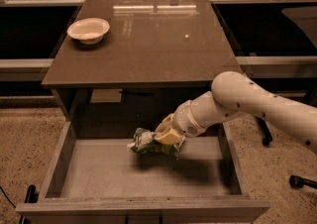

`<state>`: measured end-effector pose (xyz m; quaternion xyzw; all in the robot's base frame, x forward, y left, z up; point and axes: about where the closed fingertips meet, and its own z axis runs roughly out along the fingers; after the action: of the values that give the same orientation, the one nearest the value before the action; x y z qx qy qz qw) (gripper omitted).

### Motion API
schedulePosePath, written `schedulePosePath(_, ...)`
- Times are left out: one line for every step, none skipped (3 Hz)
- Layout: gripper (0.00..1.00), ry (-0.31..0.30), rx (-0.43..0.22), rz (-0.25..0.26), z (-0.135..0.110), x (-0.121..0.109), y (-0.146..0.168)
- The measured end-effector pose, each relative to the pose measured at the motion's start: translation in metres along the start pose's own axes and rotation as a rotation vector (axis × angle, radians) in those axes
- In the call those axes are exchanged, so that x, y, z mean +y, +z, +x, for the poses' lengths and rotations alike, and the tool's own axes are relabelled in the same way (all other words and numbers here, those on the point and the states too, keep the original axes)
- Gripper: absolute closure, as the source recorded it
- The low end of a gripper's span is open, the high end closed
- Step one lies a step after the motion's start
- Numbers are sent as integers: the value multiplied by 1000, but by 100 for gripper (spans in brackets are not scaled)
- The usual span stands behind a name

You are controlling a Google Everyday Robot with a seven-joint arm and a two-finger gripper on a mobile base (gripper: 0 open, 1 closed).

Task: Place green jalapeno chip bag into top drawer

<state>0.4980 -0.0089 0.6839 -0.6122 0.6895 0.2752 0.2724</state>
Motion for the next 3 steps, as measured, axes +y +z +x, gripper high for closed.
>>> schedulePosePath(34, 0, 0, 0, 0, 0, 0)
schedulePosePath(12, 0, 0, 0, 0, 0, 0)
schedulePosePath(0, 0, 0, 0, 0, 0, 0)
